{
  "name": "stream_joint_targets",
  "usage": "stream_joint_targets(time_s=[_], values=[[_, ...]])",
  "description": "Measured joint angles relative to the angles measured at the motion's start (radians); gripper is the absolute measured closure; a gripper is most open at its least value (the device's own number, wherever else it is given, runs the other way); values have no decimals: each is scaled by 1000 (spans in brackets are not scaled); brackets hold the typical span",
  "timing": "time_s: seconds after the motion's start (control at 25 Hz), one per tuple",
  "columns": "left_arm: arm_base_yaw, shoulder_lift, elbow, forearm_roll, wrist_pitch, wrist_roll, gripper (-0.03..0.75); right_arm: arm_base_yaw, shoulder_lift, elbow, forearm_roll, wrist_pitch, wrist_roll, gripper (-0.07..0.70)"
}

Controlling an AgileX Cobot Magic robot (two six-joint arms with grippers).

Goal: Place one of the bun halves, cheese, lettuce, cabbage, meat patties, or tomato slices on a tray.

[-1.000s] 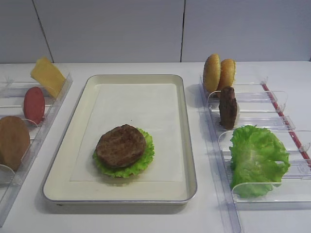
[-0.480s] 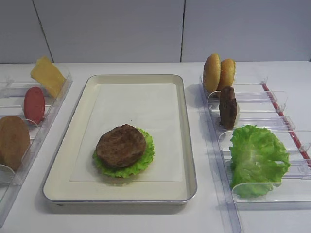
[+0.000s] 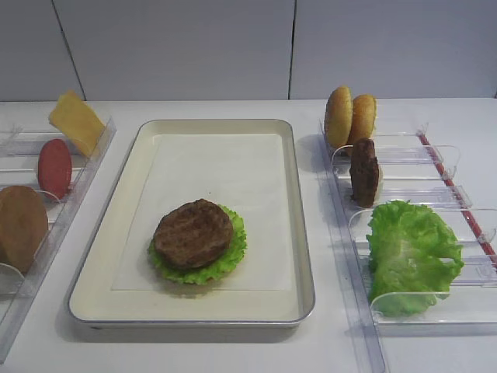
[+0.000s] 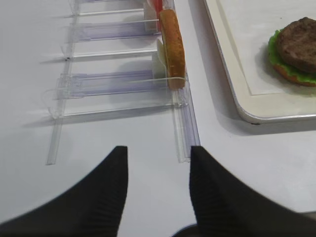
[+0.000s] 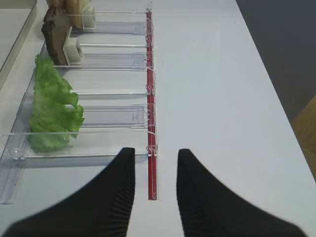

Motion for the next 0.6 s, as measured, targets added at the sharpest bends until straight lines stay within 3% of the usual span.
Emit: stream_joint_targets(time_s=[0.6], values=[[0, 0, 0, 0, 0, 0, 421, 0, 0, 0, 0, 0, -3, 380]])
